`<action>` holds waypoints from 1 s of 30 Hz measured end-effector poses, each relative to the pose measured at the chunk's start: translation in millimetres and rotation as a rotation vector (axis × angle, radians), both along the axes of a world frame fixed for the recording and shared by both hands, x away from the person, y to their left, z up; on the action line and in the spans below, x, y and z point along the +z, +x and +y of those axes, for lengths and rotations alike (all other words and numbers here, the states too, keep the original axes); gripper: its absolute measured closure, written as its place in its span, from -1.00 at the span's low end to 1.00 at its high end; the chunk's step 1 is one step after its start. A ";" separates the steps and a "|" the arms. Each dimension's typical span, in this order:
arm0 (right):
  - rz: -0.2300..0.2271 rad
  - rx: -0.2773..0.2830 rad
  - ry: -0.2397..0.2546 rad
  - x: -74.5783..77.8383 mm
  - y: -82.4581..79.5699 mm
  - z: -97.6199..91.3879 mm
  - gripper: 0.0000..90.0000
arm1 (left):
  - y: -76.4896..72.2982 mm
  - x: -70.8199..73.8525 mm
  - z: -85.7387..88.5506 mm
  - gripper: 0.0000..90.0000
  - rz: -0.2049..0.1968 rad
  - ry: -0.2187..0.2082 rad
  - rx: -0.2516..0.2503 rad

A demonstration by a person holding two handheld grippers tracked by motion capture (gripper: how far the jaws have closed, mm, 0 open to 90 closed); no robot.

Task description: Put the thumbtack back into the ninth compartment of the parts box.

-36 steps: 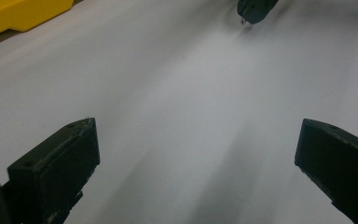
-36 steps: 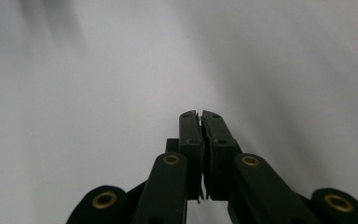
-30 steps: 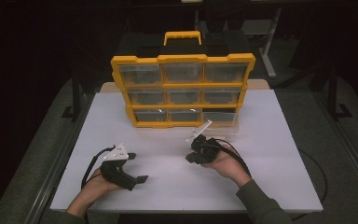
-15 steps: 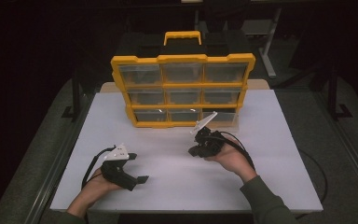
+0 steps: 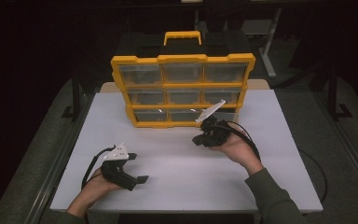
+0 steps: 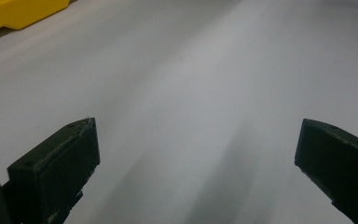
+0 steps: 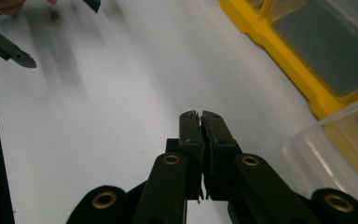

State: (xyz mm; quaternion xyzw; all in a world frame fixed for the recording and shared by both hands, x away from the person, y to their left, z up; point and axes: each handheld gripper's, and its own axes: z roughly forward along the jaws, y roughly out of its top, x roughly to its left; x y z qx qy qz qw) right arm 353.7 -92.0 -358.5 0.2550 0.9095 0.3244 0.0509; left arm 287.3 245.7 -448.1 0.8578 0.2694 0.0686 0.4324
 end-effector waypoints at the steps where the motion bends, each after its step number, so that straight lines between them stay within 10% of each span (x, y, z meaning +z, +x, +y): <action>1: -0.007 0.001 -0.001 2.0 1.1 -1.5 0.90 | 0.1 0.0 -0.1 -1.00 0.000 -0.001 0.001; 16: -0.040 -0.082 0.040 29.8 21.3 -25.1 0.90 | 0.6 -0.3 -0.5 -1.00 0.000 -0.002 0.001; 30: -0.044 -0.160 -0.008 16.8 43.6 -42.9 0.90 | 0.4 -0.6 -1.2 -1.00 0.002 0.001 -0.003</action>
